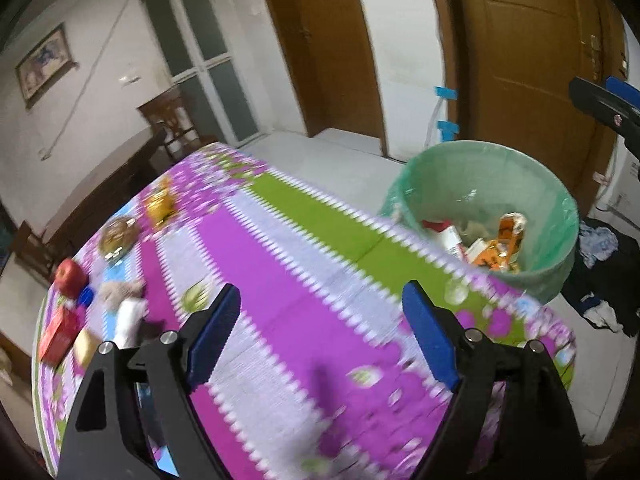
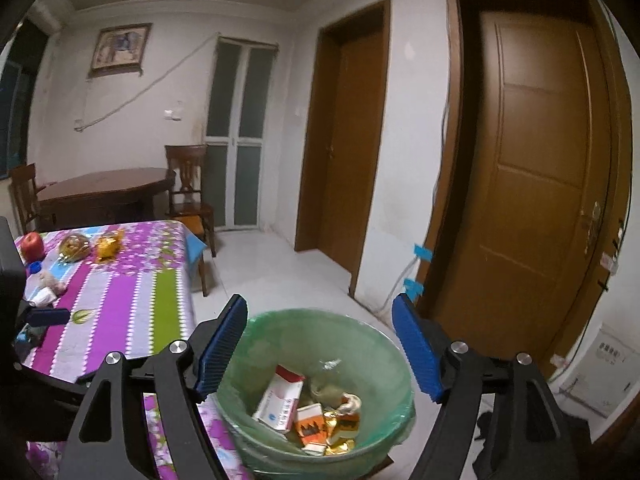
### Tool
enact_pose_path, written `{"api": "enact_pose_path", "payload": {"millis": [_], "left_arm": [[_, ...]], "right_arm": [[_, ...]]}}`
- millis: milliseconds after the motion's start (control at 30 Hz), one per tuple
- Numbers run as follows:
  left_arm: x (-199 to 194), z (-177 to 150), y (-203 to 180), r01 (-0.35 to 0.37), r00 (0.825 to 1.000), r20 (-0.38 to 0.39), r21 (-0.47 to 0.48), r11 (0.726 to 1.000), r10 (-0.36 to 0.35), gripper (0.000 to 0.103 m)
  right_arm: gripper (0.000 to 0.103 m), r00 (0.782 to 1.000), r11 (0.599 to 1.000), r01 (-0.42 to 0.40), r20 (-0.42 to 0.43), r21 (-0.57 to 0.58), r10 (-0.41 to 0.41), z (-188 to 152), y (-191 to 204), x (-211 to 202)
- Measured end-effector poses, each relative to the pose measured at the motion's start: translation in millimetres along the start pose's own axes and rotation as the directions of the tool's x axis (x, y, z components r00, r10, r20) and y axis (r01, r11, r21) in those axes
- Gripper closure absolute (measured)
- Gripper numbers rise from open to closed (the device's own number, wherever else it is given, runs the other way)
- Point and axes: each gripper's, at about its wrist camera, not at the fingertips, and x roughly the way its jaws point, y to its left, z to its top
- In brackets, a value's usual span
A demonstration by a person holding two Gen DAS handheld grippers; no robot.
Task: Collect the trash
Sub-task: 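Move both open tools back over the tablecloth, then grasp the alcohol wipes pack with the right tool while the left tool grasps the sponge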
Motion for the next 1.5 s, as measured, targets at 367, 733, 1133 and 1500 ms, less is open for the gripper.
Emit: {"api": "enact_pose_path", "payload": {"millis": [367, 733, 1133, 1500], "left_arm": [[-40.5, -57.7, 89.0, -0.072, 0.997, -0.019, -0.184, 0.98, 0.07, 0.023], [-87.7, -137.7, 216.5, -0.1, 0.995, -0.058, -0.507, 0.856, 0.083, 0.023], [-120.2, -204.2, 245.7, 0.022, 1.0, 0.008, -0.41, 0.912, -0.021, 0.023], [-81.7, -200.4, 225.0, 0.271, 0.959, -0.052, -0.105, 0.957, -0.278, 0.023]], "right_arm": [[0.022, 0.977, 0.976, -0.21, -0.043, -0.067, 0.207, -13.5, 91.9, -5.2], [0.022, 0.833, 0.824, -0.546, -0.203, -0.15, 0.515, -21.3, 202.9, 8.2], [0.022, 0.538, 0.405, -0.829, -0.351, -0.386, 0.767, -15.6, 308.2, -0.6], [0.023, 0.456, 0.045, -0.82, -0.604, -0.571, 0.654, -15.5, 396.5, 16.5]]}}
